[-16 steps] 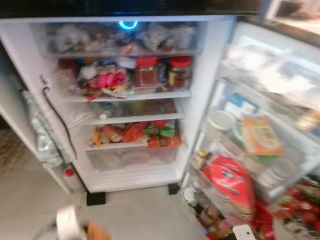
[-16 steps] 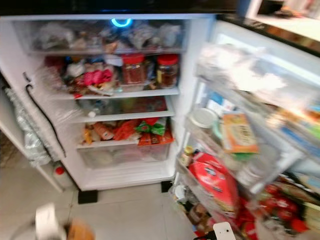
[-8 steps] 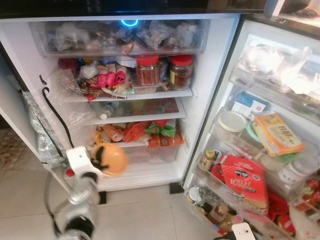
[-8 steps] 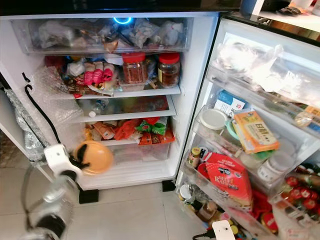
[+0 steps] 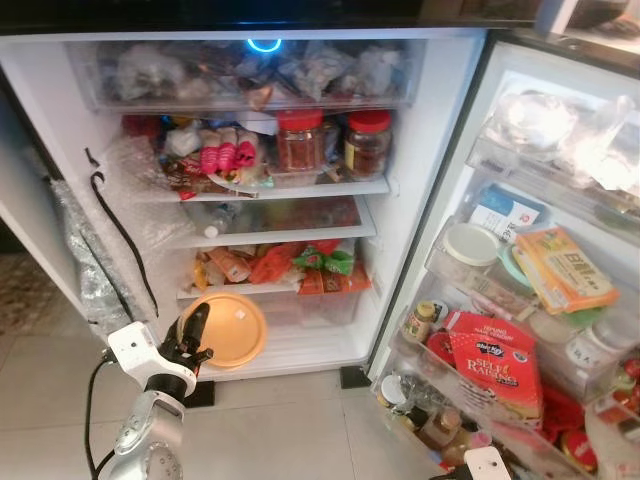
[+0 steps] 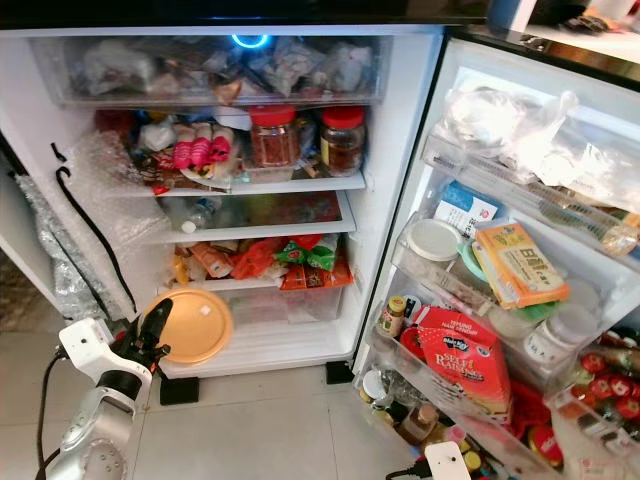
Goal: Restocking fridge
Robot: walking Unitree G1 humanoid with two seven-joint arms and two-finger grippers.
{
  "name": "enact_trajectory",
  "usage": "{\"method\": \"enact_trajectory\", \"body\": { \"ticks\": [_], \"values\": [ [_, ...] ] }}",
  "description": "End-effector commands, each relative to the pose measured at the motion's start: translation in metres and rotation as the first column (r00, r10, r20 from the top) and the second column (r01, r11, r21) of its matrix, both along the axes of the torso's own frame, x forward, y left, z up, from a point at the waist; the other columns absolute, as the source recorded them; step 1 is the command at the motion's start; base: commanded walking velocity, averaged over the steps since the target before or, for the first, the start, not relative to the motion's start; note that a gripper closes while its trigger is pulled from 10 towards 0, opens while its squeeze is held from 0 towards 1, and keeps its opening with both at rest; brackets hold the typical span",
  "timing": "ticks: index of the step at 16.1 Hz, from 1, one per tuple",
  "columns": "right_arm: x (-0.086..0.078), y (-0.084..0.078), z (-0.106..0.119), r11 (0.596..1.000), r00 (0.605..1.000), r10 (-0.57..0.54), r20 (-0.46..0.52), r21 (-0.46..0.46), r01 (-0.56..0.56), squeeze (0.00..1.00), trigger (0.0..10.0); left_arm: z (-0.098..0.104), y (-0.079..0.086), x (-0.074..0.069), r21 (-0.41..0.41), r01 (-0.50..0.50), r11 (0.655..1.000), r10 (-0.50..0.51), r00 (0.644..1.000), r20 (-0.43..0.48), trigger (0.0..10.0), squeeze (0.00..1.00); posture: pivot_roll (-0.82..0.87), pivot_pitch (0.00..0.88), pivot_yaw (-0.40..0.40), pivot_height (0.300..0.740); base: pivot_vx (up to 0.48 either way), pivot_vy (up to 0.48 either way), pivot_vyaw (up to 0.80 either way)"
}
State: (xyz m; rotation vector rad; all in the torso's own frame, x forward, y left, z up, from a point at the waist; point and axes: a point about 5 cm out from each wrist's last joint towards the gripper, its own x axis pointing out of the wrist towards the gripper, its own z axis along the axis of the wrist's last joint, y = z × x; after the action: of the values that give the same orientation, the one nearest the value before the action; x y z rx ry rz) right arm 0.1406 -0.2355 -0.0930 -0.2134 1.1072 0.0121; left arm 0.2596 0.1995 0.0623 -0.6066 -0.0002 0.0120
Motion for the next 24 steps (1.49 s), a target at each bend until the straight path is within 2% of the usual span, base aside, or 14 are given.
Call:
{"method": "enact_trajectory", "body": {
  "ticks": [1, 3, 5, 6, 11, 24],
  "values": [
    [0.001, -0.005, 0.001, 1.0, 1.0, 0.009, 0.0, -0.012, -0.009, 0.0, 10.0, 0.004, -0.008, 0.001, -0.042, 0.045, 0.998, -0.044, 0.999, 0.017, 10.0, 0.0, -0.1, 0.0, -0.065, 0.74, 0.0, 0.0, 0.0],
    [0.001, -0.005, 0.002, 1.0, 1.0, 0.01, 0.0, -0.012, -0.01, 0.0, 10.0, 0.001, -0.011, -0.001, -0.061, 0.052, 0.997, -0.053, 0.999, -0.002, 10.0, 0.0, -0.1, 0.0, -0.066, 0.74, 0.0, 0.0, 0.0],
    [0.001, -0.005, 0.002, 1.0, 1.0, 0.015, 0.0, -0.012, -0.015, 0.0, 10.0, 0.0, -0.01, 0.0, -0.211, 0.082, 0.974, -0.084, 0.996, 0.001, 10.0, 0.0, -0.1, 0.0, -0.067, 0.74, 0.0, 0.0, 0.0],
    [0.001, -0.005, 0.002, 1.0, 1.0, 0.007, 0.001, -0.012, -0.007, 0.0, 10.0, 0.0, -0.006, 0.0, -0.222, 0.091, 0.971, -0.092, 0.996, 0.002, 10.0, 0.0, -0.1, 0.0, -0.062, 0.74, 0.0, 0.0, 0.0],
    [0.001, -0.004, 0.001, 1.0, 1.0, 0.009, 0.0, -0.007, -0.009, 0.0, 10.0, -0.003, 0.007, 0.002, -0.198, 0.103, 0.975, -0.11, 0.994, -0.025, 10.0, 0.0, -0.1, 0.0, -0.055, 0.74, 0.0, 0.0, 0.0],
    [0.0, -0.004, 0.001, 1.0, 1.0, 0.028, -0.006, -0.012, -0.029, 0.0, 10.0, -0.008, 0.008, 0.003, -0.18, 0.104, 0.978, -0.113, 0.993, -0.04, 10.0, 0.0, -0.1, 0.0, -0.058, 0.74, 0.0, 0.0, 0.0]
  ]
}}
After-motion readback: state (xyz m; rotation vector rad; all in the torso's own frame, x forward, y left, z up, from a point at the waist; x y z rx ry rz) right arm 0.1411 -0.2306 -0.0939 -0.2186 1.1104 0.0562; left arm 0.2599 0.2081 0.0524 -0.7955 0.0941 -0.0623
